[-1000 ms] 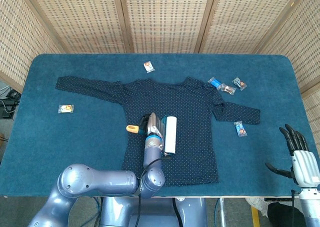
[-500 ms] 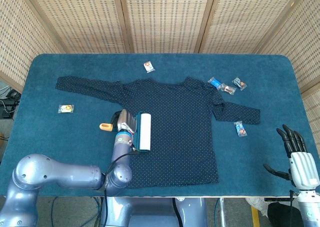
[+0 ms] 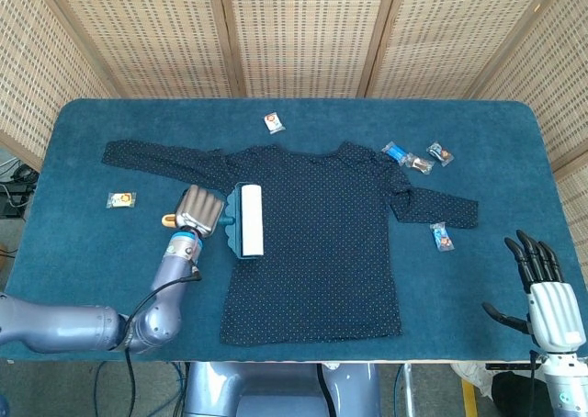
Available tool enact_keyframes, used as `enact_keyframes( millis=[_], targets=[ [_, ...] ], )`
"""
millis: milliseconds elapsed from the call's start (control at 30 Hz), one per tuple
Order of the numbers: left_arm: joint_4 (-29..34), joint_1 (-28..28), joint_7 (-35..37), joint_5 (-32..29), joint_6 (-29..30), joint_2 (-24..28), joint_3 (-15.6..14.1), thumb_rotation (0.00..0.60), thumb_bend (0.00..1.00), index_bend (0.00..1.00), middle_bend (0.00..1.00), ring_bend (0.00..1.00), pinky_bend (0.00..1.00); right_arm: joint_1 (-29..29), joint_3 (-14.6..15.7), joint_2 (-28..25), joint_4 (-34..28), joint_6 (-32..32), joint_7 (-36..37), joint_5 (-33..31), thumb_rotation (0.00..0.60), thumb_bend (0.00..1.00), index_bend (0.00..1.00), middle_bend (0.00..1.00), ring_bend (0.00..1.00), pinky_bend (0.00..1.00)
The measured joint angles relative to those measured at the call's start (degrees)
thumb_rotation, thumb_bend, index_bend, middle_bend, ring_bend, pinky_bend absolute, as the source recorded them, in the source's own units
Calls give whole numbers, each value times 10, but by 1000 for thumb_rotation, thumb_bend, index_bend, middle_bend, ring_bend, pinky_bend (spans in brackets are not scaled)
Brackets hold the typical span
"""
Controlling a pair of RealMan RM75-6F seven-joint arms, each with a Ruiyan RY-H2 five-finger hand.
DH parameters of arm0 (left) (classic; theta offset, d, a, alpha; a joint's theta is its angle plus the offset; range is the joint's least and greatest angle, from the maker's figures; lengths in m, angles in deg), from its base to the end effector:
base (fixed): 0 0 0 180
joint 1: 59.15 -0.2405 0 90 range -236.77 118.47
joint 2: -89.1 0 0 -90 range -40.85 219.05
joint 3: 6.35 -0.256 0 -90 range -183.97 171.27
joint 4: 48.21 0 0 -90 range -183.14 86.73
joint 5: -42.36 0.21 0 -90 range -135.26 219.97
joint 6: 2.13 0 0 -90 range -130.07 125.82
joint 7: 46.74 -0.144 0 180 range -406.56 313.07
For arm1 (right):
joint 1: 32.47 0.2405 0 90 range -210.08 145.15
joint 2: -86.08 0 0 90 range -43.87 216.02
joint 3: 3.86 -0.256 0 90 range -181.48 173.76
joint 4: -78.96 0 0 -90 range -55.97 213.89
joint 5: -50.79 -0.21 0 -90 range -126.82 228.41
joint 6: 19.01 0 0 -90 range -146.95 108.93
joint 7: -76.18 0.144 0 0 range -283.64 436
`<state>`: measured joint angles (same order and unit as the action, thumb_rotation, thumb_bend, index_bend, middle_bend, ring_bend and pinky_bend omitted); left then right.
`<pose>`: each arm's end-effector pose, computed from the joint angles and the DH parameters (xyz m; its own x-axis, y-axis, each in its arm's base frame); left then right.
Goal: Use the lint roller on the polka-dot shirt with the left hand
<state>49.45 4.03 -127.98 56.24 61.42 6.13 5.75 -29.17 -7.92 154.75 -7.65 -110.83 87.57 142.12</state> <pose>-0.0881 0.3753 0.0091 0.9096 0.2421 0.3377 0.4045 -0.3299 -0.8530 -0.3078 -0.1761 0.1556 0.2222 0.1095 0.9688 -0.9679 -0.0947 0.2327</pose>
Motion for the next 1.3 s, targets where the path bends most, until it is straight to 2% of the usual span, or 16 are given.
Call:
enact_keyframes(
  millis=[200,267,300,400,467,533,567,667,833,1000,1133,1300],
  targets=[
    [23,-65,123,113,-29,55,-43,600,934,715,638,611,570,-2,0,1,-3,-4,-9,1,600,124,30,0,0,0],
    [24,-81,151,135,-33,69,-57,600,887,674,600,582,532,-2,1,1,-4,-6,-13,3,600,124,30,0,0,0],
    [23,-86,162,140,-35,75,-62,600,848,633,568,556,504,-3,1,2,-5,-7,-16,5,600,125,30,0,0,0],
    [15,-99,190,154,-41,88,-76,600,611,313,318,345,346,-4,3,2,-10,-14,-29,15,600,125,30,0,0,0],
    [6,-108,212,165,-45,94,-86,600,461,113,97,127,221,-5,5,3,-13,-19,-36,22,600,124,30,0,0,0],
    [-8,-117,231,171,-45,94,-92,600,394,42,11,21,126,-6,7,4,-16,-23,-44,29,600,124,30,0,0,0],
    [-16,-120,238,175,-45,93,-94,600,368,17,0,1,73,-6,8,4,-17,-24,-47,32,600,124,30,0,0,0],
    [-44,-131,269,194,-45,83,-99,600,362,0,0,0,1,-7,12,6,-20,-30,-57,42,600,124,30,0,0,0],
    [-70,-152,331,242,-41,72,-100,600,361,0,0,0,0,-9,18,9,-25,-33,-70,53,600,124,30,0,0,0],
    [-51,-183,410,286,-27,84,-96,600,361,0,0,0,0,-9,18,8,-28,-28,-74,46,600,124,30,0,0,0],
    [-28,-222,478,362,13,95,-99,600,359,0,0,0,0,-9,14,7,-27,-25,-73,36,600,124,29,0,0,0],
    [-19,-293,544,482,124,95,-117,600,353,0,0,0,0,-8,10,6,-28,-15,-73,19,600,124,14,0,0,0]
  ],
)
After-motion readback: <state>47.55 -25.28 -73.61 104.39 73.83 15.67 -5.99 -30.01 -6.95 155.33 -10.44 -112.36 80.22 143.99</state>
